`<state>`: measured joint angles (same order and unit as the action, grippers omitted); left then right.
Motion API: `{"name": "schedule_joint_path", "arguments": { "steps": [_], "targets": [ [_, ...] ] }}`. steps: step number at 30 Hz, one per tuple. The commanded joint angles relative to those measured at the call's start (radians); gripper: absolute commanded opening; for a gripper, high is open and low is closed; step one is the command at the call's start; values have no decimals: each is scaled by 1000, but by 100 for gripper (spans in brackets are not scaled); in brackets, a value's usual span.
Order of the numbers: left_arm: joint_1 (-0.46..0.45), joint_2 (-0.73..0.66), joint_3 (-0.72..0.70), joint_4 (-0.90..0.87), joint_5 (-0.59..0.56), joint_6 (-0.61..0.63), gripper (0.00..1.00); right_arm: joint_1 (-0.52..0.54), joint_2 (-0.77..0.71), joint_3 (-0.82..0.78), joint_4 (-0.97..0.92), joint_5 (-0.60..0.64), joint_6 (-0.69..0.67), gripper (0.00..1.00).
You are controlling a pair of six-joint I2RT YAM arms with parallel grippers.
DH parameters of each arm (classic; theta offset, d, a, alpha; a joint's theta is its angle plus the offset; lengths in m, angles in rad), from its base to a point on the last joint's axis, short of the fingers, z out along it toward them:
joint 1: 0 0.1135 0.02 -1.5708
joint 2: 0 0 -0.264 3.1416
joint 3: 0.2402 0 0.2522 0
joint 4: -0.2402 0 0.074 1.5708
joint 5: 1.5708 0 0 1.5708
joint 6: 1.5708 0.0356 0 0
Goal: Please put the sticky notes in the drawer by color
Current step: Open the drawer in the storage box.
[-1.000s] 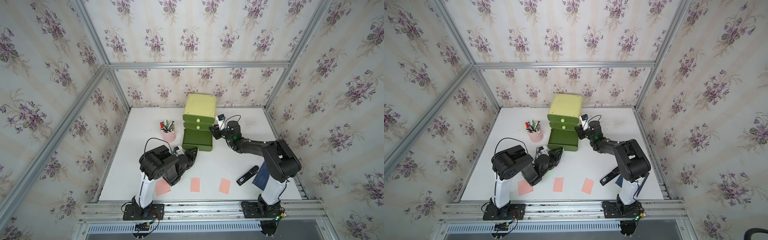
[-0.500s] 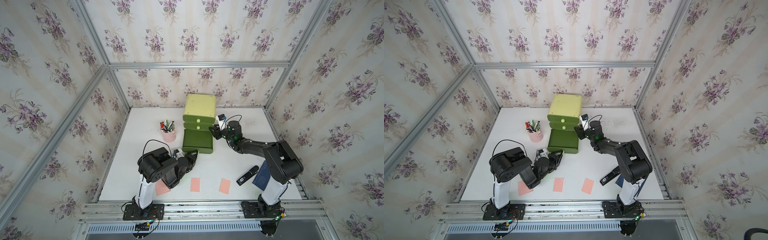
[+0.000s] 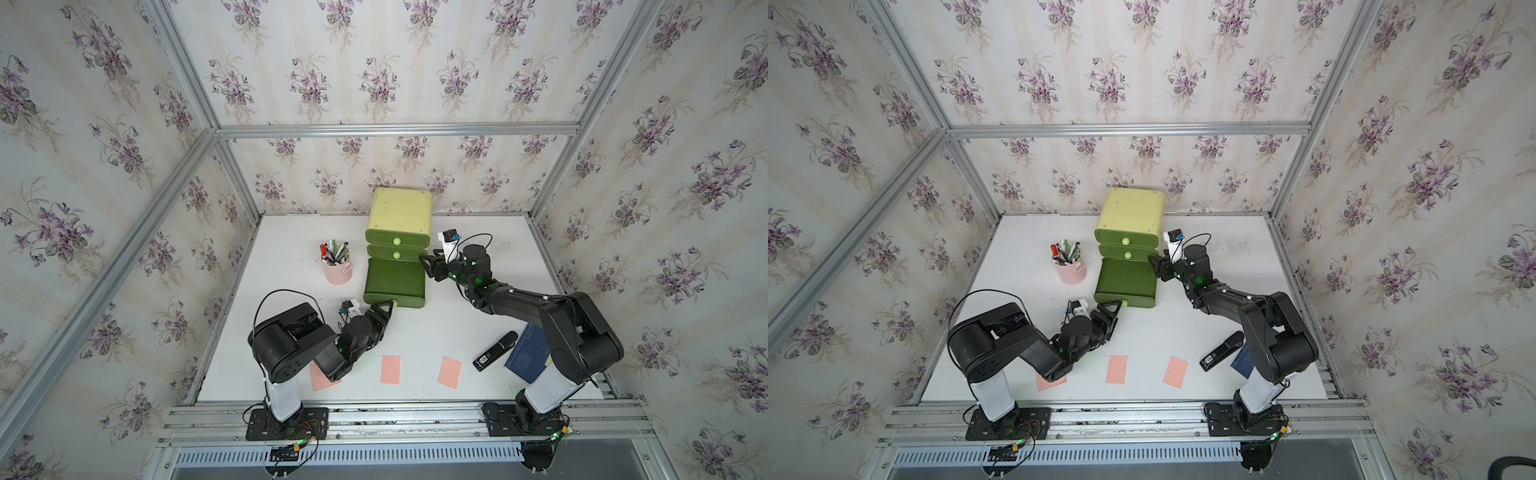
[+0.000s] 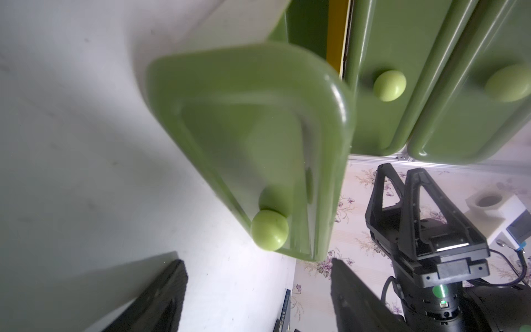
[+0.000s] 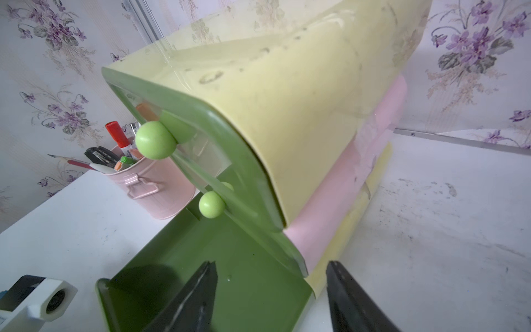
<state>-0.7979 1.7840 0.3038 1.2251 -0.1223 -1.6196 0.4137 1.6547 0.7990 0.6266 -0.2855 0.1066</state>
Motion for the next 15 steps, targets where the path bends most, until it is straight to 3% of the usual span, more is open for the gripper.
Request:
{"name": "schedule_joint_path", "arguments": {
  "steps": [1,3,8,13,15],
  "targets": [
    [3,-102,-20,-192,32,73,79,0,-45,-28,-15,-12,35,65],
    [6,-221,-6,-386,45,131,80,-1,-83,-51,-39,-10,45,65],
    [8,-586,156,-1127,27,412,84,-1,-198,-82,-136,-10,49,65],
    [32,-713,387,-1657,10,719,96,-5,-206,-7,-327,-38,93,66],
    [40,-724,504,-1898,-31,780,99,-7,-188,37,-439,-70,121,64]
  ]
}}
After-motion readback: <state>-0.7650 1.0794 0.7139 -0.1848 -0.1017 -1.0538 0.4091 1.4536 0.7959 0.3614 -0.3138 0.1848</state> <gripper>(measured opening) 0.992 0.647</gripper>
